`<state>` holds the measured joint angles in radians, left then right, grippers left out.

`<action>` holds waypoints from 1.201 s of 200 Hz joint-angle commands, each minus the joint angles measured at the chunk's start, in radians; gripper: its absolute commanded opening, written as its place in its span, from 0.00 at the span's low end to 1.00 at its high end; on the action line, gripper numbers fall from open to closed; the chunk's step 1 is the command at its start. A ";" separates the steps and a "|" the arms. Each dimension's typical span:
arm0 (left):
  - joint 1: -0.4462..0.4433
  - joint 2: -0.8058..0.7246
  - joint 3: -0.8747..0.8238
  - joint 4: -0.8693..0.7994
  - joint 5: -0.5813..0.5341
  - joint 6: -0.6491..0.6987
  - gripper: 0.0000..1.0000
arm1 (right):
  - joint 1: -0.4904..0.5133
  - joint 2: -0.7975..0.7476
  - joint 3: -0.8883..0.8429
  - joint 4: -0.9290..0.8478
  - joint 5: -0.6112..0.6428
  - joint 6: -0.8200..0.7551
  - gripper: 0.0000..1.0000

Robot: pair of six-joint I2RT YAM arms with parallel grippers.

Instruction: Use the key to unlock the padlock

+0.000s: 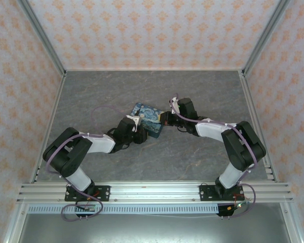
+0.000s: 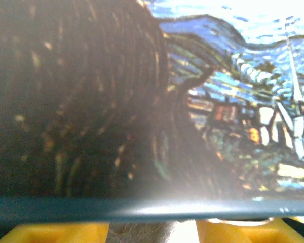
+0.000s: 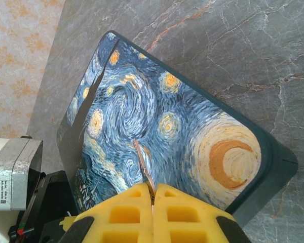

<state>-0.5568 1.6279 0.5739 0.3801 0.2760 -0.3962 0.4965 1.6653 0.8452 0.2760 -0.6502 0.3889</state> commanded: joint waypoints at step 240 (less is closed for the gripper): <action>-0.022 -0.108 0.194 -0.336 0.073 -0.272 0.17 | 0.012 -0.344 -0.221 0.050 0.014 -0.187 0.00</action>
<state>-0.5697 1.5776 0.6930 0.1711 0.3145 -0.5991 0.4965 1.3941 0.7029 0.3233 -0.6277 0.2844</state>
